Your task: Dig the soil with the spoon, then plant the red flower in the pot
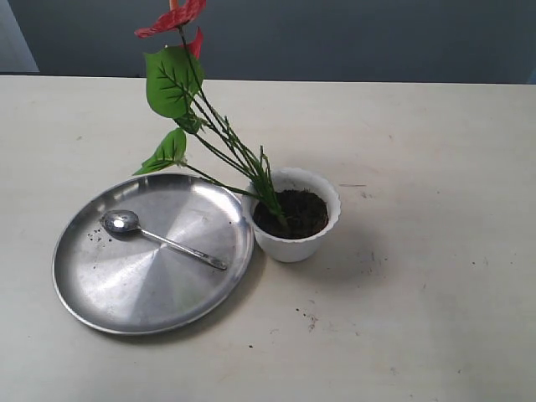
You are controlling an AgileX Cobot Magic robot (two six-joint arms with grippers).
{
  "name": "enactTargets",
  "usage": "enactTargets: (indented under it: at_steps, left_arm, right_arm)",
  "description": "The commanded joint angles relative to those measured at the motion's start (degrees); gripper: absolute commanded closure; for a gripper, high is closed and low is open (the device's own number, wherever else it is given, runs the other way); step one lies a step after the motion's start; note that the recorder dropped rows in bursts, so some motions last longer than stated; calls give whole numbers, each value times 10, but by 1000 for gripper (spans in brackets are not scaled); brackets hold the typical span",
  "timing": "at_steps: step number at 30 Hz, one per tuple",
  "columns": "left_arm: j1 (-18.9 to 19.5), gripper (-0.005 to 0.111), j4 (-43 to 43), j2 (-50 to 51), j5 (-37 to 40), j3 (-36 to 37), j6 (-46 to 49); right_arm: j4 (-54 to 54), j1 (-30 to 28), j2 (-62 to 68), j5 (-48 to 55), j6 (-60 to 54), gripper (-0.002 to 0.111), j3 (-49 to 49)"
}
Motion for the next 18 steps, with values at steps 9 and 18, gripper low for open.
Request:
enactTargets:
  at_steps: [9, 18]
  left_arm:
    - [-3, 106, -5, -1, -7, -1, -1]
    - [-3, 106, -5, -1, -7, -1, -1]
  right_arm:
    - [11, 1, -3, 6, -8, 100, 1]
    - [11, 1, -3, 8, -7, 100, 1]
